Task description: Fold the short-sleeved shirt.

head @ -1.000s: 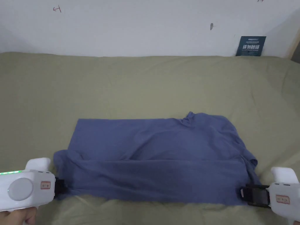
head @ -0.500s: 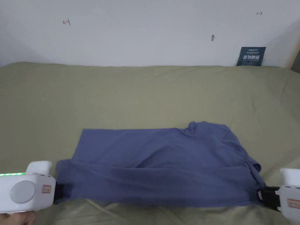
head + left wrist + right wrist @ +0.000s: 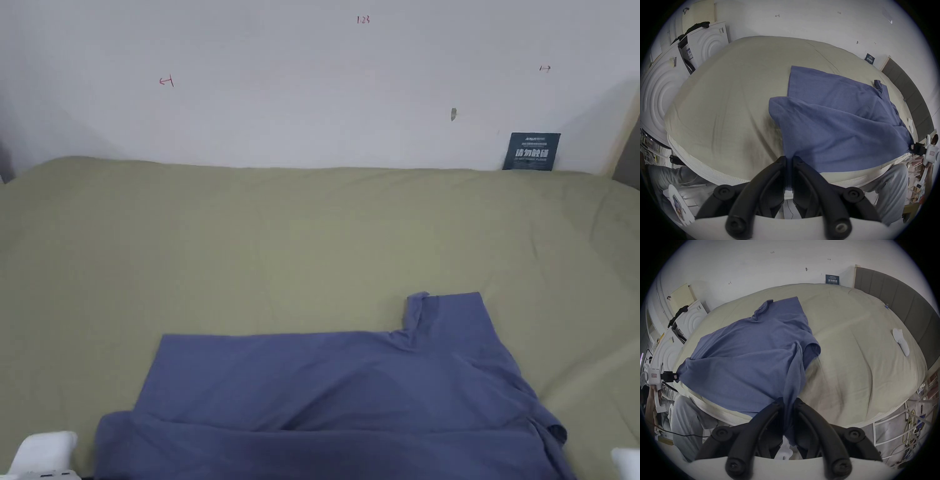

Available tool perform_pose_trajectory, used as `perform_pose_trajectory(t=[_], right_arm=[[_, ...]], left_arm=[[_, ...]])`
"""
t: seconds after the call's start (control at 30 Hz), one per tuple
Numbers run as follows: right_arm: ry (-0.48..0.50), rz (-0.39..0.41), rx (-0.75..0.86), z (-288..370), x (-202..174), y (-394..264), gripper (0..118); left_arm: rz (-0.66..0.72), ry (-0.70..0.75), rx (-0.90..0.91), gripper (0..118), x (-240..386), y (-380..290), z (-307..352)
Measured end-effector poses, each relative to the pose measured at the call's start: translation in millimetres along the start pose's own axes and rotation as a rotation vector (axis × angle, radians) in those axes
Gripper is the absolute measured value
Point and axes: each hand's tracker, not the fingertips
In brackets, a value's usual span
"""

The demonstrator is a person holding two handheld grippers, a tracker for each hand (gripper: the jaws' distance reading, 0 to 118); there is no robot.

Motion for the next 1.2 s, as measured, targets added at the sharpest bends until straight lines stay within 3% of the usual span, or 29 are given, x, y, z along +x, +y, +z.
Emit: perform_pose_trajectory(t=[0.03, 0.07, 0.1, 0.13, 0.17, 0.2, 0.3, 0.37, 0.4, 0.47, 0.5, 0.53, 0.57, 0.9, 0.93, 0.97, 1.0, 1.03, 1.2], right_arm=[[0.000, -0.006, -0.005, -1.8, -0.2, -0.5, 17], [0.010, -0.015, -0.014, -2.7, 0.7, 0.1, 38], [0.004, -0.027, -0.018, -3.2, 0.8, 1.3, 74], [-0.005, -0.043, -0.020, -3.1, 1.1, 1.5, 118], [0.001, -0.054, -0.024, 1.6, 2.0, 2.8, 115], [0.000, -0.057, 0.033, 8.9, 1.8, 5.2, 110], [-0.009, -0.060, 0.064, 15.5, -2.6, 25.7, 113], [0.000, -0.039, 0.095, 15.4, -7.4, 42.1, 109], [-0.010, -0.034, 0.134, 15.2, -11.1, 50.5, 99], [-0.032, -0.008, 0.213, 13.1, -19.5, 70.4, 49], [-0.050, -0.005, 0.235, 10.1, -21.7, 78.3, 23], [-0.054, 0.007, 0.249, 5.7, -24.3, 89.0, 4], [-0.042, 0.007, 0.249, -0.7, -25.0, 99.6, 3], [-0.060, -0.024, 0.236, -57.0, -5.4, 160.3, 2], [-0.065, -0.026, 0.228, -62.1, -1.9, 162.4, 2], [-0.073, -0.023, 0.220, -67.7, 1.6, 164.4, 2], [-0.081, -0.021, 0.211, -73.0, 5.0, 166.2, 2], [-0.086, -0.019, 0.195, -76.3, 6.0, 165.9, 2], [-0.097, -0.018, 0.154, -96.8, 15.4, 171.9, 2]], left_arm=[[0.007, -0.015, 0.006, 7, -1.4, 0.9, -2.5], [0.011, -0.035, 0.025, 8, -3.1, 1.1, -3.8], [0.013, -0.044, 0.031, 19, -4.6, 1.5, -3.9], [0.015, -0.032, 0.022, 70, -4.9, 3.1, -2.2], [0.013, -0.022, 0.020, 107, -4.3, 4.3, -1.6], [0.010, -0.004, 0.035, 118, -3.9, 5.3, 1.3], [0.029, -0.015, 0.114, 117, -0.1, 18.3, 8.8], [0.033, -0.033, 0.162, 116, 6.8, 34.8, 6.6], [0.028, -0.027, 0.183, 112, 11.2, 43.0, 4.6], [0.004, -0.027, 0.228, 77, 21.0, 68.0, 2.1], [0.009, -0.030, 0.235, 51, 25.0, 78.6, -2.9], [0.015, -0.036, 0.236, 4, 28.7, 90.8, -10.4], [0.014, -0.042, 0.233, 0, 33.6, 106.7, -13.9], [-0.007, 0.047, 0.139, 0, 40.2, 199.7, -109.2], [-0.014, 0.055, 0.120, 4, 38.7, 204.4, -120.5], [-0.027, 0.057, 0.092, 25, 39.5, 210.6, -129.7], [-0.031, 0.066, 0.067, 65, 39.3, 214.2, -138.4], [-0.036, 0.069, 0.044, 115, 39.4, 216.4, -149.5], [-0.041, 0.073, 0.019, 117, 45.9, 223.7, -178.7]])
